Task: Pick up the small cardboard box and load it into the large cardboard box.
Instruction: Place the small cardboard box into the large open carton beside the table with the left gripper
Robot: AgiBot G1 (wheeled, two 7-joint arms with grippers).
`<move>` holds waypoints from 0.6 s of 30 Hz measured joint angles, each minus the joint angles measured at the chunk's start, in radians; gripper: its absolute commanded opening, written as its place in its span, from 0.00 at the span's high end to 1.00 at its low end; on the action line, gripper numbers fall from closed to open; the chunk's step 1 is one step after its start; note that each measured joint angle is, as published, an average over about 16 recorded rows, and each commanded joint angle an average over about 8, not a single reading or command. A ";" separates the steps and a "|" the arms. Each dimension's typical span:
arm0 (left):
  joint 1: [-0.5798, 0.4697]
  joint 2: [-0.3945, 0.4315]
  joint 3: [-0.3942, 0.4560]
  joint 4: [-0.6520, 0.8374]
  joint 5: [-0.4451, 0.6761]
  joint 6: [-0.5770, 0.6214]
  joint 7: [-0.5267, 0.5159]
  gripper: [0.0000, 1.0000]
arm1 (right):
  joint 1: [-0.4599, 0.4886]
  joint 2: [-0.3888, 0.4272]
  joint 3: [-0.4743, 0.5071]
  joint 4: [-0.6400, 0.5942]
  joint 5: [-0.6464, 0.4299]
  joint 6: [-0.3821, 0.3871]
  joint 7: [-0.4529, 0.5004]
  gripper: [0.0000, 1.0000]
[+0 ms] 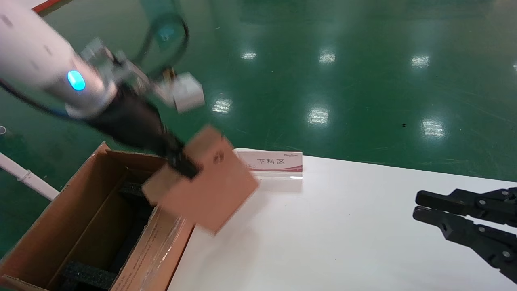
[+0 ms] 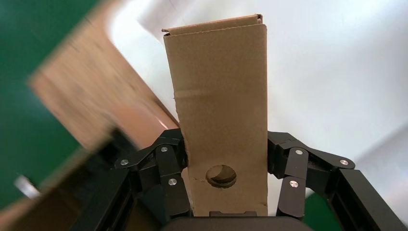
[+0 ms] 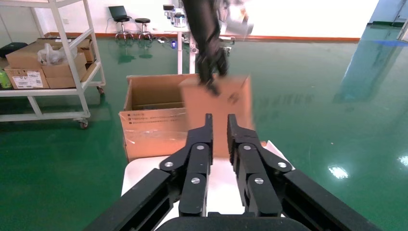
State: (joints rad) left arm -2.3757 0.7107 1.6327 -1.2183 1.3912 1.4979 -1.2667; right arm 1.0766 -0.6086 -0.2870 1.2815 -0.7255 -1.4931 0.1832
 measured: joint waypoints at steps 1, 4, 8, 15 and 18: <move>-0.022 0.005 -0.008 0.016 0.002 0.006 0.010 1.00 | 0.000 0.000 0.000 0.000 0.000 0.000 0.000 1.00; -0.088 0.024 -0.023 0.069 0.011 0.027 0.046 1.00 | 0.000 0.000 0.000 0.000 0.000 0.000 0.000 1.00; -0.178 0.052 -0.010 0.144 0.027 0.058 0.103 1.00 | 0.000 0.000 -0.001 0.000 0.000 0.000 0.000 1.00; -0.321 0.087 0.123 0.234 0.037 0.099 0.194 1.00 | 0.000 0.000 -0.001 0.000 0.001 0.000 -0.001 1.00; -0.372 0.093 0.219 0.248 0.023 0.105 0.219 1.00 | 0.000 0.000 -0.001 0.000 0.001 0.000 -0.001 1.00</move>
State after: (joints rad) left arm -2.7479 0.8034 1.8518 -0.9700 1.4140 1.6030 -1.0480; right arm 1.0770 -0.6082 -0.2882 1.2813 -0.7248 -1.4927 0.1826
